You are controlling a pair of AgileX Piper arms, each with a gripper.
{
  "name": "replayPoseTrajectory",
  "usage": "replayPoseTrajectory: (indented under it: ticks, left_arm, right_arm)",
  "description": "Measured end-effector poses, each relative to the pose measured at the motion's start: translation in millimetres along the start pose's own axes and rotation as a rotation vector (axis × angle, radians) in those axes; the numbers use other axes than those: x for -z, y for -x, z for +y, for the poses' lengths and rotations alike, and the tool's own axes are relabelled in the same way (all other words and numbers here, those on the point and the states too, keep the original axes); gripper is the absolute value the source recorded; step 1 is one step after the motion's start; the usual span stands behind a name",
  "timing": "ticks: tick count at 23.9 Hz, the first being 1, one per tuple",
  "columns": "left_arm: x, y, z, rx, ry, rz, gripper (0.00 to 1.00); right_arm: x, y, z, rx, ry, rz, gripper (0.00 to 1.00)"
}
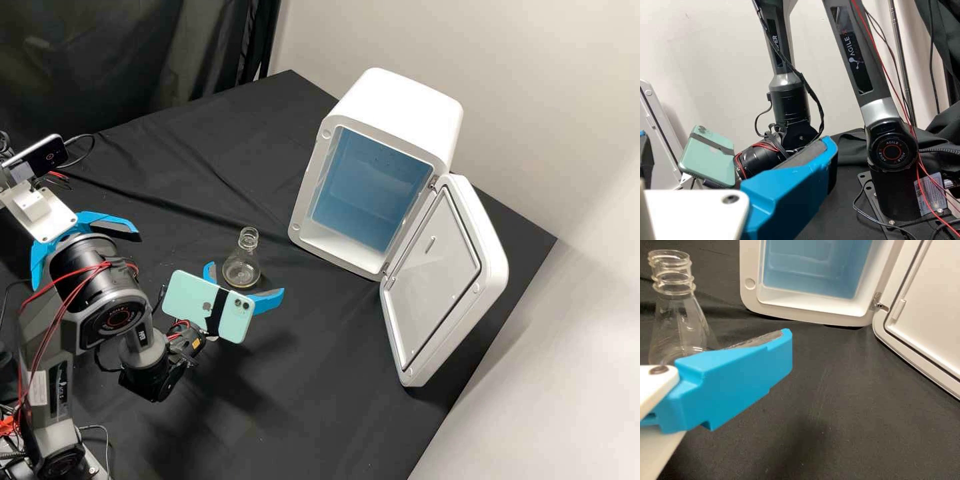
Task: Place the flask in the incubator
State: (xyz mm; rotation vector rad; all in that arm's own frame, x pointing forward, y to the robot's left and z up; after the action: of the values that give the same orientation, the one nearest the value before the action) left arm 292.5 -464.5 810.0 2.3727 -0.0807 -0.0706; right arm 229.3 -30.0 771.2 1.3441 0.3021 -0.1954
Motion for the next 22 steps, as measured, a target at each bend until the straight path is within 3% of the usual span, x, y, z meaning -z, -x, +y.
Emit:
replayPoseTrajectory:
  ticks: [8, 14, 19, 20, 22]
  left_arm:
    - [0.0, 0.0, 0.0, 0.0, 0.0, 0.0, 1.0]
    - [0.5, 0.0, 0.0, 0.0, 0.0, 0.002, 1.0]
    - [0.9, 0.0, 0.0, 0.0, 0.002, 0.002, 1.0]
    - [1.4, 0.1, -0.6, 0.007, 0.025, -0.012, 1.0]
    - [4.3, -0.4, -2.6, 0.035, 0.129, -0.021, 1.0]
  right_arm:
    - [-11.1, -14.4, -2.9, 0.001, -0.029, -0.043, 1.0]
    - [-10.4, -30.0, -8.9, 0.016, -0.035, -0.037, 1.0]
    - [-14.8, -36.5, -7.5, -0.001, -0.043, -0.056, 1.0]
    - [-15.0, -36.5, -7.4, -0.003, -0.044, -0.058, 1.0]
    - [-15.1, -36.5, -7.3, -0.003, -0.045, -0.059, 1.0]
